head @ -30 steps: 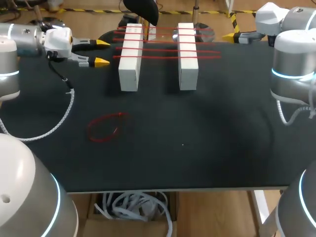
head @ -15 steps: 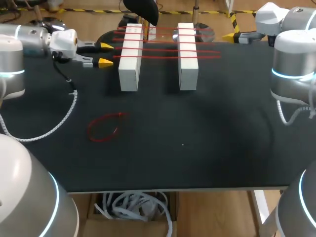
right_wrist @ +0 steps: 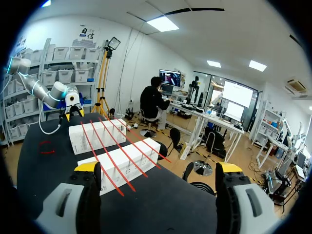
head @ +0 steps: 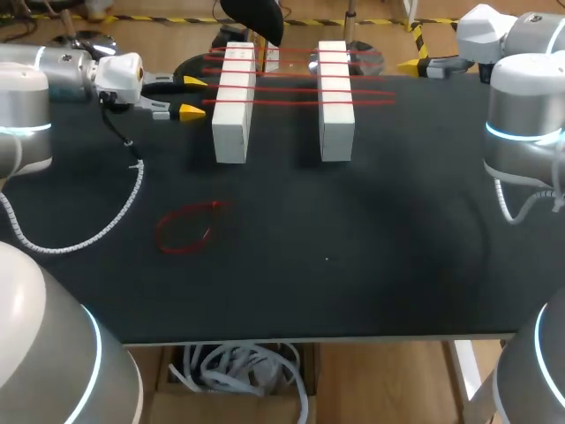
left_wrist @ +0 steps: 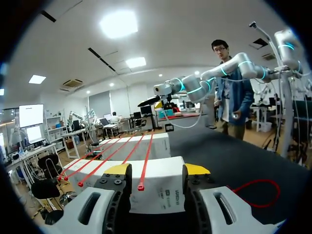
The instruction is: Grab the tape and strap the tape.
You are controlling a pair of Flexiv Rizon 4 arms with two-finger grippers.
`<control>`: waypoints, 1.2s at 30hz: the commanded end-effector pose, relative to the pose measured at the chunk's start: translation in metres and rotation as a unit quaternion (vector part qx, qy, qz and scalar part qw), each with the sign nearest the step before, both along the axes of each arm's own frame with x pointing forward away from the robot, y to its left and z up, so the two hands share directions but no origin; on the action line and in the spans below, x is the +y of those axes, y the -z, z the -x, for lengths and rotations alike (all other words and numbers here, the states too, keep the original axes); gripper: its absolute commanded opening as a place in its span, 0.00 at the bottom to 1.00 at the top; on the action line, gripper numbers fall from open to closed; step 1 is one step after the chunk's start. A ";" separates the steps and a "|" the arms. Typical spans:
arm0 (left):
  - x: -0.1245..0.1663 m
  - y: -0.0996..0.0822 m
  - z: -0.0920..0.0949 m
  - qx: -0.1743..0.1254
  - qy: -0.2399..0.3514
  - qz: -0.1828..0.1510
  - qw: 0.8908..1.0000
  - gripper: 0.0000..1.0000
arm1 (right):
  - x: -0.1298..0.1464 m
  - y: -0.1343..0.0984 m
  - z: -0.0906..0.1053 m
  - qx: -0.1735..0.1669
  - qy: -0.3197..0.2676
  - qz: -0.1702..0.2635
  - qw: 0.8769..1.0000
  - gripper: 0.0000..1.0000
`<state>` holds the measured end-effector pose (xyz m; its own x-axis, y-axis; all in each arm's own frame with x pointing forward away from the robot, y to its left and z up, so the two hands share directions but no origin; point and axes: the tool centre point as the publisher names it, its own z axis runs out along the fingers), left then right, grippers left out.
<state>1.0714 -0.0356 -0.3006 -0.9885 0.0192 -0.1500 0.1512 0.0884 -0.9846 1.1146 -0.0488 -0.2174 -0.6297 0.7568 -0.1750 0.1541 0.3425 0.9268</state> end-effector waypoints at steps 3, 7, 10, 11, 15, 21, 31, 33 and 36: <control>0.002 0.010 -0.013 0.003 0.018 0.002 1.000 0.37 | 0.000 -0.001 0.000 0.001 -0.001 0.000 1.000 1.00; 0.002 0.013 -0.016 0.004 0.019 0.002 1.000 0.33 | 0.000 -0.001 0.000 0.001 -0.001 0.000 1.000 1.00; 0.002 0.016 -0.017 0.006 0.020 0.003 1.000 0.32 | 0.000 -0.001 0.000 0.001 -0.001 0.000 1.000 1.00; 0.002 0.016 -0.017 0.006 0.020 0.003 1.000 0.33 | 0.000 -0.001 0.000 0.001 -0.001 0.000 1.000 1.00; 0.002 0.019 -0.019 0.007 0.019 0.005 1.000 0.33 | 0.000 -0.001 0.000 0.001 -0.001 0.000 1.000 1.00; 0.003 0.021 -0.021 0.008 0.018 0.007 1.000 0.30 | 0.000 -0.001 0.000 0.001 -0.001 0.000 1.000 1.00; 0.001 0.026 -0.022 0.014 0.021 0.009 1.000 0.24 | 0.000 -0.001 0.000 0.001 -0.001 0.000 1.000 1.00; 0.000 0.026 -0.021 0.015 0.022 0.009 1.000 0.23 | 0.000 -0.001 0.000 0.001 -0.001 0.000 1.000 1.00; -0.001 0.027 -0.021 0.017 0.022 0.010 1.000 0.21 | 0.000 -0.001 0.000 0.001 -0.001 0.000 1.000 1.00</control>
